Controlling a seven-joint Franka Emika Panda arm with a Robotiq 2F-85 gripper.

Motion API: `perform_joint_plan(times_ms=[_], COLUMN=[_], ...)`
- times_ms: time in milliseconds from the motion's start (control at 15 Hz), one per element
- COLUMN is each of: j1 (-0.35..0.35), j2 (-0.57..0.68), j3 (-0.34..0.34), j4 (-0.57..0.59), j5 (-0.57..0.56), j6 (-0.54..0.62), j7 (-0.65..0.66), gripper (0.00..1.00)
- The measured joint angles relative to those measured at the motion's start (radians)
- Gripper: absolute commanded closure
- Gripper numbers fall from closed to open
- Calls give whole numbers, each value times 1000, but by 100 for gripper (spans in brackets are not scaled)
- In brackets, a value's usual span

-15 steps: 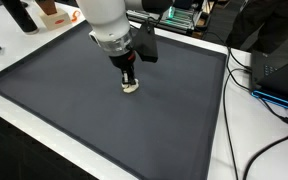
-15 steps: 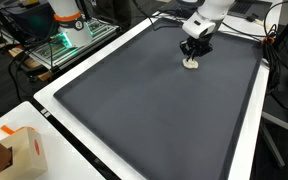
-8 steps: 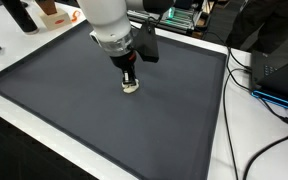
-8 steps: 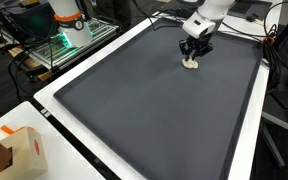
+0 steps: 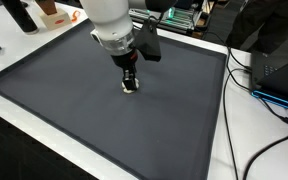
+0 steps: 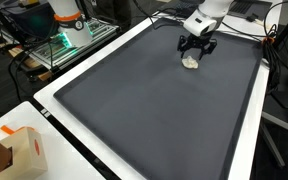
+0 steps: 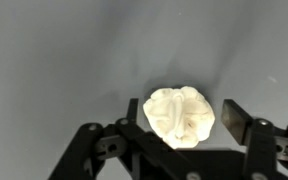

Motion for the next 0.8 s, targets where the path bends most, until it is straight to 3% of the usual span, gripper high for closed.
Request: perform_joint_plan(times_ms=[467,800], j1=[8,-12], j2=[-32,-80], j3=[2,14], j4=[0,-15], j5=[-35,-50], j6=[-1,44], j7=[-53,-310], gripper=[0,0])
